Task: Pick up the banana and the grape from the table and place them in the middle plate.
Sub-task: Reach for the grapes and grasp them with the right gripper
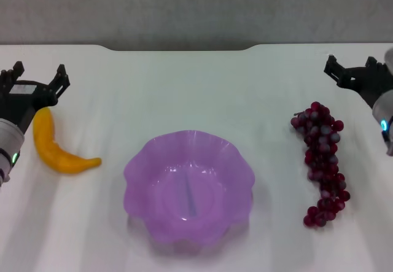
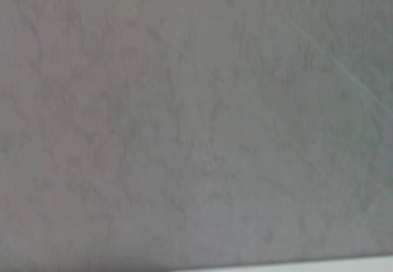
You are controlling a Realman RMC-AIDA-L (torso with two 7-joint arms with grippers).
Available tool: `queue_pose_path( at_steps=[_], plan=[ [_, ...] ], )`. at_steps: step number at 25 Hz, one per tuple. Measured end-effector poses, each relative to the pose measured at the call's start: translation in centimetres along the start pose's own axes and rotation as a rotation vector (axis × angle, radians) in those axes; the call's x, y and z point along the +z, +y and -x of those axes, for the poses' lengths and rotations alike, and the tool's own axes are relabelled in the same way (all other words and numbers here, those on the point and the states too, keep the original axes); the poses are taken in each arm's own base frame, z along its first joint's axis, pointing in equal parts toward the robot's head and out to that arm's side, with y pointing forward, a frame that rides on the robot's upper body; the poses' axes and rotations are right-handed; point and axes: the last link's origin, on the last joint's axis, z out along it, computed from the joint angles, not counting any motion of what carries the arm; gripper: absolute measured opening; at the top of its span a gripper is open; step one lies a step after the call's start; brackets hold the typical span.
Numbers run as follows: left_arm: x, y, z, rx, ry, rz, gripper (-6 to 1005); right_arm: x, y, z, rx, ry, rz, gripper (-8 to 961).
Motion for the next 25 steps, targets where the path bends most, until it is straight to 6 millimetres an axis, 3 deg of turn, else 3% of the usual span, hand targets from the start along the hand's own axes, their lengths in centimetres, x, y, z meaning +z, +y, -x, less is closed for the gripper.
queue_pose_path(
  at_steps=[7,16,21,25],
  plan=[
    [0.1,0.2,0.0,0.004,-0.004,0.009,890,1.3,-0.4,0.7,0.01,0.155,0.037,839],
    [-0.1,0.1,0.2,0.004,-0.008,0.006,890,0.8,0.9,0.1,-0.034,0.277,0.153,830],
    [-0.1,0.2,0.3,0.003,-0.012,0.006,890,-0.7,-0.5,-1.2,0.009,0.332,0.152,824],
    [-0.2,0.1,0.4,0.0,-0.017,0.003,890,-1.8,-2.0,-0.8,0.047,0.282,0.107,820]
  ],
)
